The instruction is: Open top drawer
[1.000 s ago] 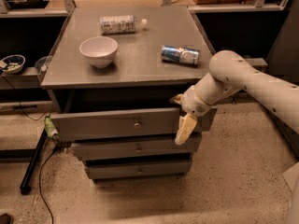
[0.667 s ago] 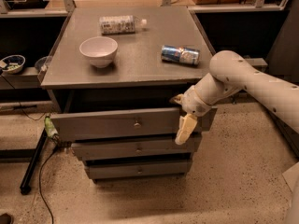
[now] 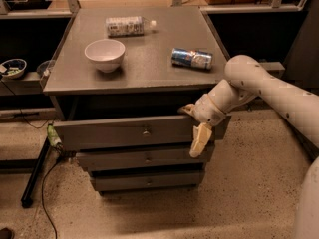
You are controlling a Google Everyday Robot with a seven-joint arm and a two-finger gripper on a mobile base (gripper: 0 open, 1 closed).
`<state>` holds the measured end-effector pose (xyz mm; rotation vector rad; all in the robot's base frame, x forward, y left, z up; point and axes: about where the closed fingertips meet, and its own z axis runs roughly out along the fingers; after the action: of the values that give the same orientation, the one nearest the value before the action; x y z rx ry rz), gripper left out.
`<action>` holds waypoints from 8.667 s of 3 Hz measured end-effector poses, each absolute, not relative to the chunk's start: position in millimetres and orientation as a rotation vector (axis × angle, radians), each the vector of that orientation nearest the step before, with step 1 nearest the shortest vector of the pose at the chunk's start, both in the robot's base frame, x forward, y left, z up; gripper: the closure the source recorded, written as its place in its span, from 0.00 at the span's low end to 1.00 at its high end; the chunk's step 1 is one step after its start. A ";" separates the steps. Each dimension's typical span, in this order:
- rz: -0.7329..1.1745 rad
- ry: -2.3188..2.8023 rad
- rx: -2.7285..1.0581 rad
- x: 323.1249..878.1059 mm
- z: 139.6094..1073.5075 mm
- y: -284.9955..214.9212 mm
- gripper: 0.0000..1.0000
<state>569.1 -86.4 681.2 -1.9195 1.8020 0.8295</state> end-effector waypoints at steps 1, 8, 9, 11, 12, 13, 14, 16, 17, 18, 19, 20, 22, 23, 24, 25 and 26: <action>0.910 1.780 -1.930 559.1 681.3 -87.8 0.00; 1.173 1.600 -1.901 478.3 712.8 -126.0 0.00; 1.099 1.635 -1.929 482.8 713.8 -121.6 0.00; 0.957 1.682 -1.953 493.5 726.1 -122.2 0.00; 0.890 1.735 -1.966 497.9 721.2 -123.3 0.00; 0.804 1.850 -1.987 509.0 698.6 -126.3 0.00; 0.762 1.908 -1.998 512.5 686.6 -127.8 0.00; 0.736 1.984 -2.017 517.6 668.7 -127.7 0.00; 0.736 1.986 -2.018 517.7 668.3 -127.6 0.25; 0.736 1.986 -2.018 517.6 668.3 -127.6 0.48; 0.736 1.986 -2.018 517.6 668.3 -127.6 0.72; 0.736 1.985 -2.018 517.6 668.3 -127.6 0.94; 0.834 1.933 -2.011 509.5 671.2 -130.3 1.00; 0.869 1.914 -1.997 500.8 674.8 -136.6 1.00; 0.905 1.897 -1.980 489.9 679.8 -144.0 1.00; 0.937 1.885 -1.961 477.9 684.9 -152.7 1.00; 1.003 1.843 -1.925 451.7 701.6 -171.7 1.00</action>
Offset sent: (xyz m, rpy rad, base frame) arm -0.0303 -0.0094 0.0028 0.0828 0.1036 0.0760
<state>451.7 -171.7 701.6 -1.9253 1.8434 1.0031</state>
